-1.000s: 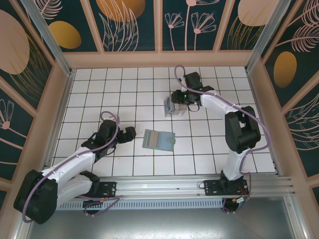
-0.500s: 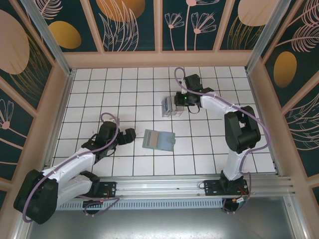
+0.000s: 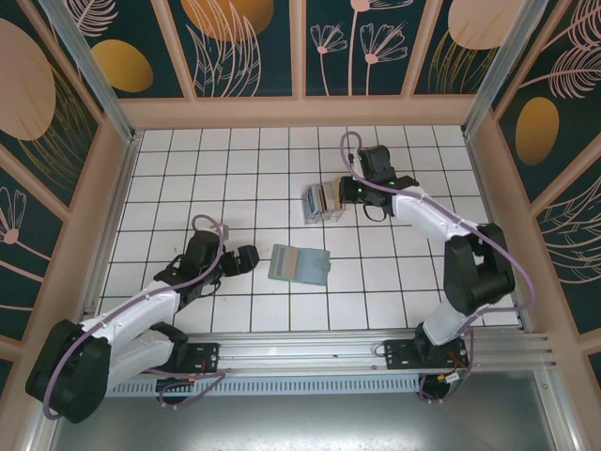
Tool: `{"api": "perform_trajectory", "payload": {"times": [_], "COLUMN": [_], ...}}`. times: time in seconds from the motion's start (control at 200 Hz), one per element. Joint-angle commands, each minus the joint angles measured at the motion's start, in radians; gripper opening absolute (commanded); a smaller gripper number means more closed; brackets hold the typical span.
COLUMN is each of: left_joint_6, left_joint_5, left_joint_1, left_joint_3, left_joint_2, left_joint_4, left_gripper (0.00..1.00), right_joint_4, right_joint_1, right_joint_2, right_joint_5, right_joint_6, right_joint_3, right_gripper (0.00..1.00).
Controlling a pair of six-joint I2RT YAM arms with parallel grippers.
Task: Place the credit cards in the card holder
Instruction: Pick up the credit card from the storage box, then insert the credit card into the card slot.
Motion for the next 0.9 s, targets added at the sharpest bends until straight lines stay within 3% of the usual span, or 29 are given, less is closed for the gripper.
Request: {"api": "perform_trajectory", "payload": {"times": [0.0,0.125,0.32,0.51,0.646,0.891], "left_joint_6": [-0.013,0.007,0.007,0.033,0.028,0.029], "left_joint_5": [0.071,0.134,0.165,0.234,0.254,0.248], "left_joint_1": [0.005,0.005,0.004,0.001,-0.011,-0.026], "left_joint_3": [-0.015,0.003,-0.001,0.024,0.028,0.065], "left_joint_2": [-0.026,-0.013,0.069,0.217,0.27,0.29], "left_joint_4": [0.039,0.0,0.0,0.015,0.047,0.057], "left_gripper": [0.92,0.88,0.84,0.73,0.68,0.67], "right_joint_4": [0.014,0.015,0.014,0.241,0.545,0.841], "right_joint_1": [0.001,0.001,0.037,0.156,0.225,0.234], "right_joint_2": [-0.083,-0.19,-0.319,-0.375,-0.31,-0.09], "right_joint_5": [0.021,-0.056,-0.304,-0.443,-0.507,-0.589], "right_joint_6": [0.022,0.061,0.21,0.514,0.694,0.766], "right_joint_3": [-0.048,-0.14,-0.288,-0.505,-0.651,-0.689], "right_gripper": [0.0,0.0,0.0,0.0,0.0,0.0]}}
